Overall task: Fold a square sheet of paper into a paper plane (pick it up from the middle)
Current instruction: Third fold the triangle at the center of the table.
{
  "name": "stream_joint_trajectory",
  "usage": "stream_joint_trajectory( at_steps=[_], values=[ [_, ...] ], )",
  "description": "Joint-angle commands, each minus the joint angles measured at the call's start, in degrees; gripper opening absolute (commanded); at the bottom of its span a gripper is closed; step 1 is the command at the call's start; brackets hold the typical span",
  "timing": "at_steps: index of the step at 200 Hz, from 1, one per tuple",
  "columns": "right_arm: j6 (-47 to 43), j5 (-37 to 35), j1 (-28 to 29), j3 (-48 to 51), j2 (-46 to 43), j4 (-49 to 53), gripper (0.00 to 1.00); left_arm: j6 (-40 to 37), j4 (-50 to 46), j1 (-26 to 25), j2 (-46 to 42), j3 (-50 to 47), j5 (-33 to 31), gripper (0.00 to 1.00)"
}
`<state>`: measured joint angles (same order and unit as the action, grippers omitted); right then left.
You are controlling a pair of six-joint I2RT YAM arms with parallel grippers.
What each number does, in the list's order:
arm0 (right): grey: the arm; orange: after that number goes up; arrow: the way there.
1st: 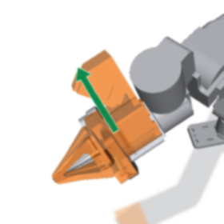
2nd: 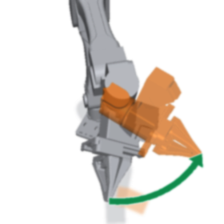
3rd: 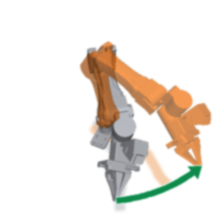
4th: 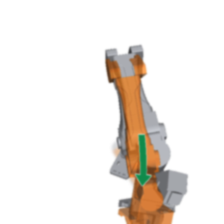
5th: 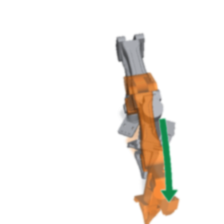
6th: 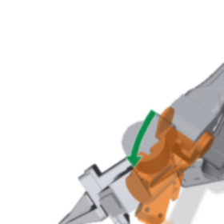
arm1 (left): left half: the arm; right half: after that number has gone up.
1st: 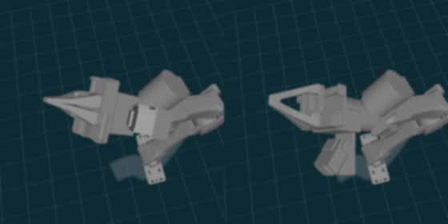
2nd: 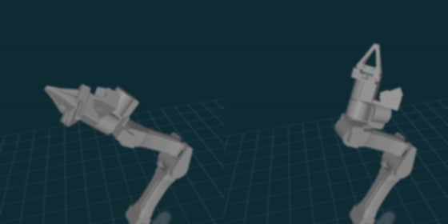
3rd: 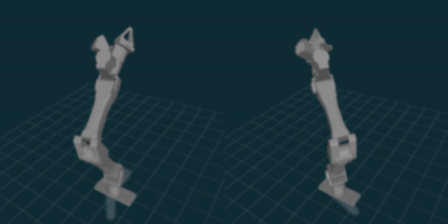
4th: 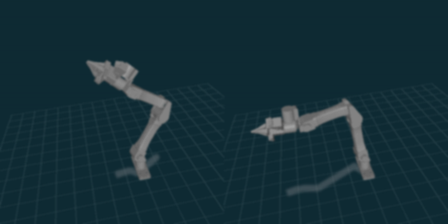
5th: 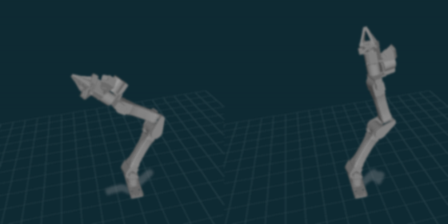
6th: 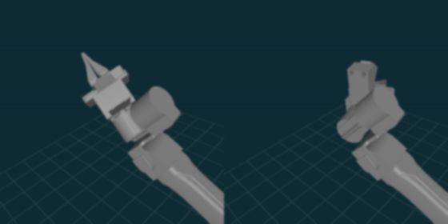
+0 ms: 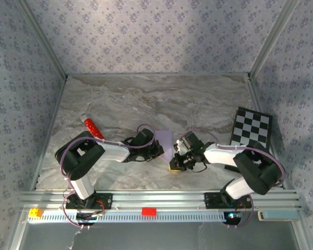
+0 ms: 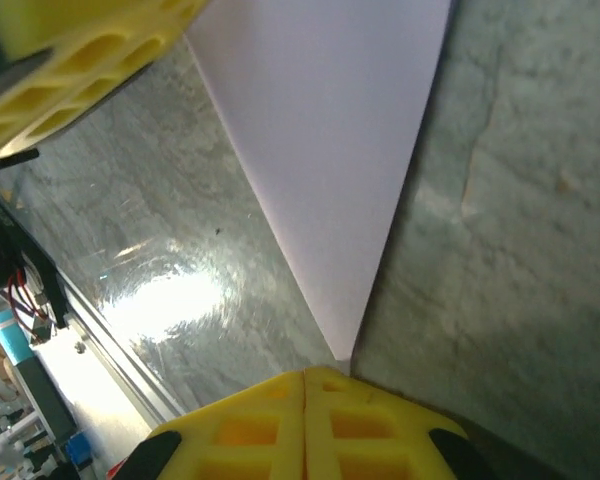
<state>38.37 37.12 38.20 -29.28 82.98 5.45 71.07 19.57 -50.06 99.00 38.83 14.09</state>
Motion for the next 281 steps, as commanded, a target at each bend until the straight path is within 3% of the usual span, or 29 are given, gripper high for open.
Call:
stream_joint_trajectory(
  at_steps=[1, 30, 107, 186, 281],
  values=[
    [1.50, 1.56, -0.66, -1.10, -4.50, 2.01, 0.07, 0.30, -3.93, -0.31, -0.10, -1.68, -2.25, 0.05],
    [1.04, -0.01, -1.42, -5.11, -4.98, 3.46, 0.06, 0.30, -3.85, -0.46, -0.21, -1.59, -2.25, 0.05],
    [1.97, -0.81, -0.95, -10.29, 10.55, 0.95, 0.04, 0.17, -3.55, -0.74, -0.45, -1.35, -2.30, 0.05],
    [3.04, -2.50, -1.94, -4.03, 11.15, -1.63, 0.00, -4.60, -6.36, -0.23, -3.77, 0.81, -4.08, 0.11],
    [2.08, -3.21, -2.04, -3.44, 11.53, -0.30, 0.00, -5.87, -5.59, 6.76, -2.63, -1.98, -3.37, 0.09]
  ],
)
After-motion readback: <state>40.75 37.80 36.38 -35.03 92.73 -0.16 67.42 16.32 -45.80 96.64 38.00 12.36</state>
